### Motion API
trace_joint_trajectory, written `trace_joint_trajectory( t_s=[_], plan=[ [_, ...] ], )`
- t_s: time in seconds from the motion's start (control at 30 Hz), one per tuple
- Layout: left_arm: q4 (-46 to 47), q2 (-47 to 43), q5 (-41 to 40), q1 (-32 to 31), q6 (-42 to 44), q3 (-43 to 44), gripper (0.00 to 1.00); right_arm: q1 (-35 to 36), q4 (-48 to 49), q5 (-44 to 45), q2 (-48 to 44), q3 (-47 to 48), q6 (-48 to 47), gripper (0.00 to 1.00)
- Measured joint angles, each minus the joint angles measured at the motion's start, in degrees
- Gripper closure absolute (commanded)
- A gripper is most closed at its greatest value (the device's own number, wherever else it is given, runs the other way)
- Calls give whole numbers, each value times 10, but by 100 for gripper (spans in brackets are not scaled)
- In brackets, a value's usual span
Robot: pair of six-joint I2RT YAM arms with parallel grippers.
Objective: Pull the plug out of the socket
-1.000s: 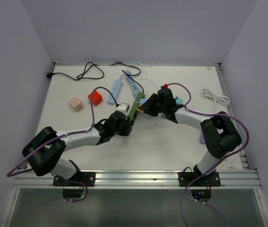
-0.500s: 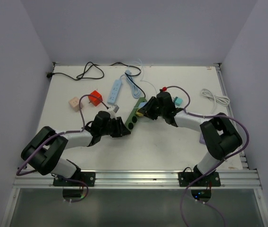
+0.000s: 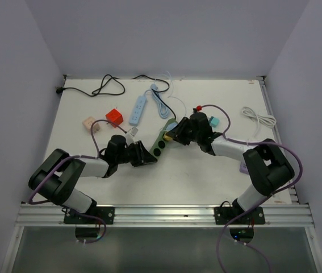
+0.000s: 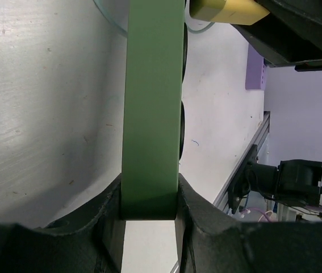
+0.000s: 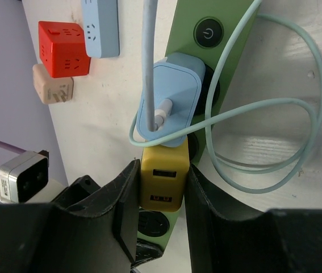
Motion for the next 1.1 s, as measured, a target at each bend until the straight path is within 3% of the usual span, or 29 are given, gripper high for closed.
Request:
trace_joint_trajectory(
  t_s=[0.3, 0.5, 0.73, 1.1],
  plan=[
    [-10, -10, -4, 5, 14, 1, 100, 0, 0, 1, -6, -1, 0, 100],
    [-139, -78, -110, -30, 85, 45, 100, -2, -1, -3, -6, 13, 2, 100],
    [-233, -81, -228, -90, 137, 108, 100, -9, -9, 3, -6, 23, 0, 100],
    [-251, -62, -258, -106, 162, 120, 100, -10, -26, 10, -6, 23, 0, 100]
  ],
)
